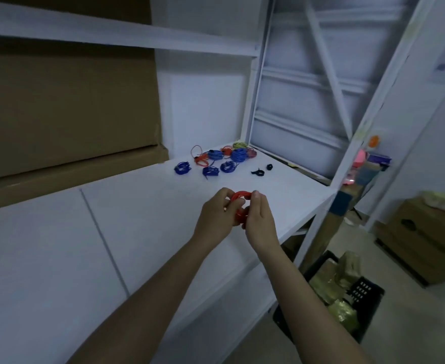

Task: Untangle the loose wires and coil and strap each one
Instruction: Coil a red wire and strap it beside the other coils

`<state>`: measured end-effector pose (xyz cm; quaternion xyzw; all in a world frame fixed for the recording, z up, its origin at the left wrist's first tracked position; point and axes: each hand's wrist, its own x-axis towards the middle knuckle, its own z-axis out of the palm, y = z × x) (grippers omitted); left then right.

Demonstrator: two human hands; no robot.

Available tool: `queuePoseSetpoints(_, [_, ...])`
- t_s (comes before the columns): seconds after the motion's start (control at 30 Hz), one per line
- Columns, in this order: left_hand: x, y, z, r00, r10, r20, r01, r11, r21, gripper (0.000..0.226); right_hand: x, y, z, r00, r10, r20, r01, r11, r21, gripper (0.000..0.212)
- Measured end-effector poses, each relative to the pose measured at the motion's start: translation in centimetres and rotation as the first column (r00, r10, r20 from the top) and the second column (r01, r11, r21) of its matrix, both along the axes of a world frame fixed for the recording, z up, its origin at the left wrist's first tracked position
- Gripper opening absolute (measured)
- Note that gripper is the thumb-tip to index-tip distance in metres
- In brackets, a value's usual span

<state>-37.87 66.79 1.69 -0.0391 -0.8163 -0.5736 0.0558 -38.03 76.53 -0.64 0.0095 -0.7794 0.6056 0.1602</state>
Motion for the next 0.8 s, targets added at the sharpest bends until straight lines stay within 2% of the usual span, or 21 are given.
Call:
queuePoseSetpoints(0.13, [-5.8, 4.8, -1.1, 0.998, -0.003, 0.056, -0.008, 0.979, 0.203, 0.021, -6.5, 4.8, 0.5, 0.998, -0.062, 0.002, 0.062, 0.997, 0.041, 0.029])
queuePoseSetpoints(0.23, [-10.8, 7.4, -1.8, 0.983, -0.093, 0.158, 0.016, 0.902, 0.431, 0.019, -11.5, 8.1, 0.5, 0.998, -0.059, -0.03, 0.063, 0.991, 0.122, 0.027])
queuePoseSetpoints(0.4, [-18.9, 9.9, -1.8, 0.947, -0.214, 0.24, 0.071, 0.867, 0.494, 0.017, -19.4, 12.1, 0.0, 0.998, -0.024, -0.057, 0.034, 0.98, 0.194, 0.022])
queuePoseSetpoints(0.53, [-23.4, 10.7, -2.3, 0.912, -0.263, 0.316, 0.138, 0.92, 0.368, 0.022, -24.0, 14.7, -1.8, 1.0, 0.007, -0.023, -0.002, 0.98, 0.197, 0.023])
queuePoseSetpoints(0.6, [-25.0, 11.0, -3.1, 0.927, -0.174, 0.332, 0.067, 0.949, 0.309, 0.028, -25.9, 15.8, -2.8, 0.999, 0.034, 0.005, -0.034, 0.981, 0.189, 0.024])
queuePoseSetpoints(0.63, [-26.0, 11.1, -3.6, 0.944, -0.078, 0.32, 0.004, 0.974, 0.227, 0.029, -27.0, 16.4, -3.2, 0.999, 0.047, 0.012, -0.049, 0.982, 0.184, 0.023])
queuePoseSetpoints(0.7, [-28.0, 11.1, -4.7, 0.966, 0.13, 0.222, -0.122, 0.991, -0.053, 0.025, -29.2, 17.6, -3.7, 0.995, 0.093, 0.02, -0.095, 0.98, 0.177, 0.021])
queuePoseSetpoints(0.73, [-28.8, 11.1, -5.2, 0.969, 0.188, 0.157, -0.154, 0.966, -0.21, 0.023, -30.2, 18.1, -4.0, 0.992, 0.124, 0.027, -0.127, 0.976, 0.176, 0.022])
queuePoseSetpoints(0.8, [-29.9, 11.4, -6.0, 0.977, 0.184, 0.106, -0.125, 0.901, -0.416, 0.025, -32.2, 19.0, -4.6, 0.984, 0.176, 0.037, -0.18, 0.97, 0.165, 0.023])
